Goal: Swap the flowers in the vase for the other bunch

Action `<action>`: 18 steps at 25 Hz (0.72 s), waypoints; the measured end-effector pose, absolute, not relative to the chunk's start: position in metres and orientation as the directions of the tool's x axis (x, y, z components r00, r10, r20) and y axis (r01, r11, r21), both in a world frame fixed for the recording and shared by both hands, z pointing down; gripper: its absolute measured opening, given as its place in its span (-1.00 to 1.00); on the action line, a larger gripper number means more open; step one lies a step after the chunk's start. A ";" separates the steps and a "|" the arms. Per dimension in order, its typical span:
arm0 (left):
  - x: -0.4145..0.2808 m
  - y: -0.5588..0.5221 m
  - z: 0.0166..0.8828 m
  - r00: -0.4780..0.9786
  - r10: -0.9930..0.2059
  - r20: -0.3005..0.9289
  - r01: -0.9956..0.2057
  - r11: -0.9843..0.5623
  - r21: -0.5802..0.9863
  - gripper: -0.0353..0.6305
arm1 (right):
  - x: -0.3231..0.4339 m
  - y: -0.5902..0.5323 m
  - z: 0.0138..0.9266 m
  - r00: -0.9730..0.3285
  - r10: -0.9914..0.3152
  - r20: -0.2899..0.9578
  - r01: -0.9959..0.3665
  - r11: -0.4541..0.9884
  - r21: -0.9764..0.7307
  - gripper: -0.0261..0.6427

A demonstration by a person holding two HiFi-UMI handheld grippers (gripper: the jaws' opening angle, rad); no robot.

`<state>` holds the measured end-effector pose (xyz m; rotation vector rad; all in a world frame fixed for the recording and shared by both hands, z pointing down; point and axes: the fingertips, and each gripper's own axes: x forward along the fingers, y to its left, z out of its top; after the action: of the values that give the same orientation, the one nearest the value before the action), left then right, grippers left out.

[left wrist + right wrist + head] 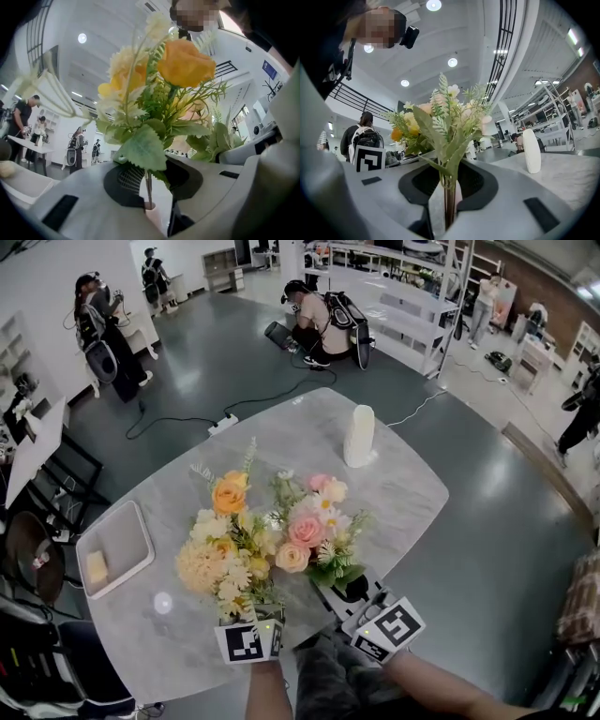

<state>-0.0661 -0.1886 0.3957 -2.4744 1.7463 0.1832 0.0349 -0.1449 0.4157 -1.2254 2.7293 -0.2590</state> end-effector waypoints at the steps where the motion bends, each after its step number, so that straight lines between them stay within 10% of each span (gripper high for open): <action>1: -0.067 -0.187 0.393 0.327 -0.931 -0.164 -0.944 -0.329 -0.014 -0.59 | 0.036 -0.144 0.414 -0.660 -0.749 -0.056 -0.725 0.655 -0.215 -0.62; 18: -0.098 -0.167 0.362 0.224 -0.959 -0.176 -0.970 -0.236 0.055 -0.65 | 0.029 -0.141 0.387 -0.701 -0.710 -0.063 -0.680 0.693 -0.239 -0.62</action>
<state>-0.0984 -0.1671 0.3618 -2.4047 1.8987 0.2657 0.0288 -0.1408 0.3870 -1.1369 2.7501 -0.2982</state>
